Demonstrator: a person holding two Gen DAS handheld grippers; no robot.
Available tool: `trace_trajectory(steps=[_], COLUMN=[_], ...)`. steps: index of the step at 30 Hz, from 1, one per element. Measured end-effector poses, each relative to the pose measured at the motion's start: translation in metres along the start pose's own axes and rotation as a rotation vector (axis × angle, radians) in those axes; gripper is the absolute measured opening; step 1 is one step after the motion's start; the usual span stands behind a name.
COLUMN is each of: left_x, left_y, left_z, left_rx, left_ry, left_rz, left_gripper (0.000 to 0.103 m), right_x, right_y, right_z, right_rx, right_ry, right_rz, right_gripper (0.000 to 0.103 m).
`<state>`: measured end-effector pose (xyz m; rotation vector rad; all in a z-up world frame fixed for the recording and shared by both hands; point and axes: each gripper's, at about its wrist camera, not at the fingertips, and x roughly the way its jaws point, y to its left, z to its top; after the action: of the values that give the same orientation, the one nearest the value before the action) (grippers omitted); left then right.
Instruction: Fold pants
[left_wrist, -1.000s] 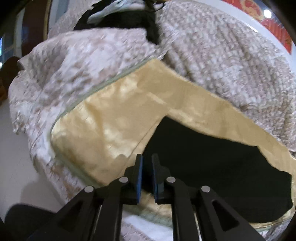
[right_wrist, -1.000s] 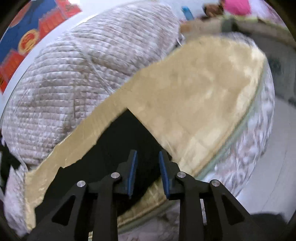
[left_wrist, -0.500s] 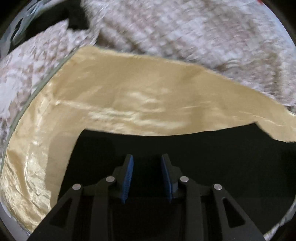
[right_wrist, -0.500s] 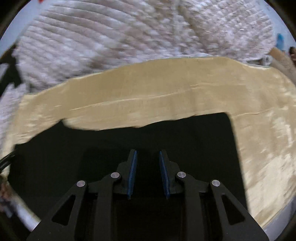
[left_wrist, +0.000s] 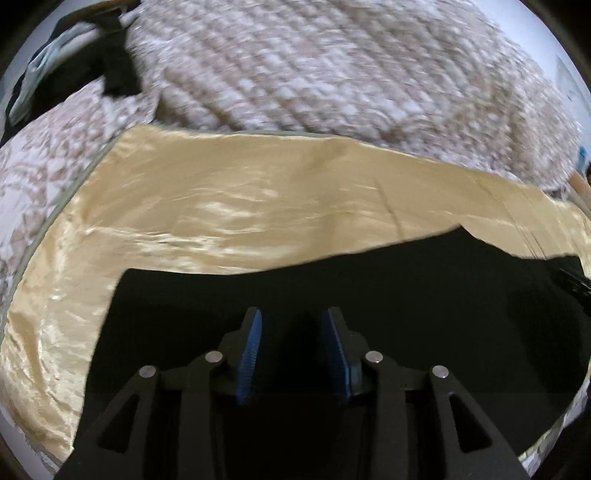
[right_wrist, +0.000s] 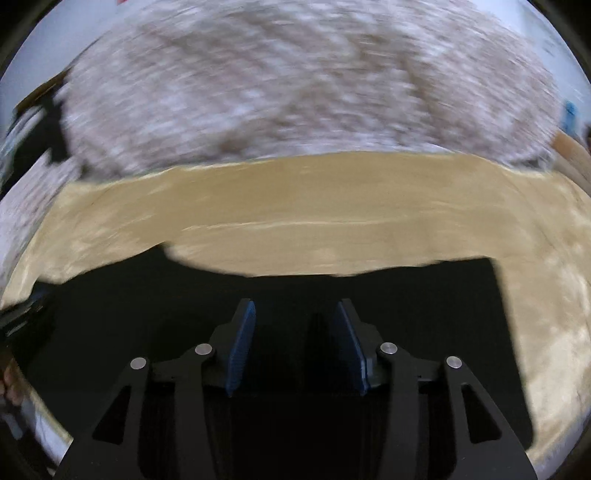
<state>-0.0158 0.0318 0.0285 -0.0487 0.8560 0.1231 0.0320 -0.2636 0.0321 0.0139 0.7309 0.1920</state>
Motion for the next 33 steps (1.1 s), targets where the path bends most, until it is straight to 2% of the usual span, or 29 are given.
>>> trace_trajectory(steps=[5,6,8,12,18,22,25,26,33], left_x=[0.009,0.01,0.009,0.003,-0.01,-0.009,-0.008,-0.008,-0.012], left_y=[-0.01,-0.01,-0.01,-0.008,-0.018,-0.03,-0.033,-0.034,-0.025], left_z=[-0.007,-0.007,-0.006,-0.006,-0.013,-0.024,-0.03,-0.03,-0.035], left_rx=[0.04,0.04,0.045,0.026,0.042,0.079,0.094,0.102,0.064], left_ry=[0.043,0.036,0.03,0.021,-0.012,0.004,-0.009,-0.013,-0.017], left_rz=[-0.02,-0.014,0.002,-0.003,-0.028,-0.04,-0.025,-0.018,-0.015], left_gripper=[0.045,0.049,0.052,0.052,0.052,0.052,0.053,0.053,0.054], right_x=[0.017,0.024,0.039,0.032,0.01,0.01,0.016,0.015,0.017], right_y=[0.042,0.045,0.046,0.041,0.054,0.067,0.077,0.079,0.076], right_z=[-0.006,-0.007,-0.012,-0.009,-0.015,-0.029,-0.041,-0.043,-0.045], right_rx=[-0.134,-0.149,-0.156,-0.134,-0.165,-0.195,-0.241,-0.252,-0.238], right_ry=[0.039,0.07,0.143,0.103,0.035,0.051,0.081,0.062,0.05], right_rz=[0.062,0.07,0.054,0.054,0.129,0.166,0.156,0.149,0.173], right_gripper=[0.046,0.046,0.047,0.047,0.048,0.047,0.048,0.05,0.053])
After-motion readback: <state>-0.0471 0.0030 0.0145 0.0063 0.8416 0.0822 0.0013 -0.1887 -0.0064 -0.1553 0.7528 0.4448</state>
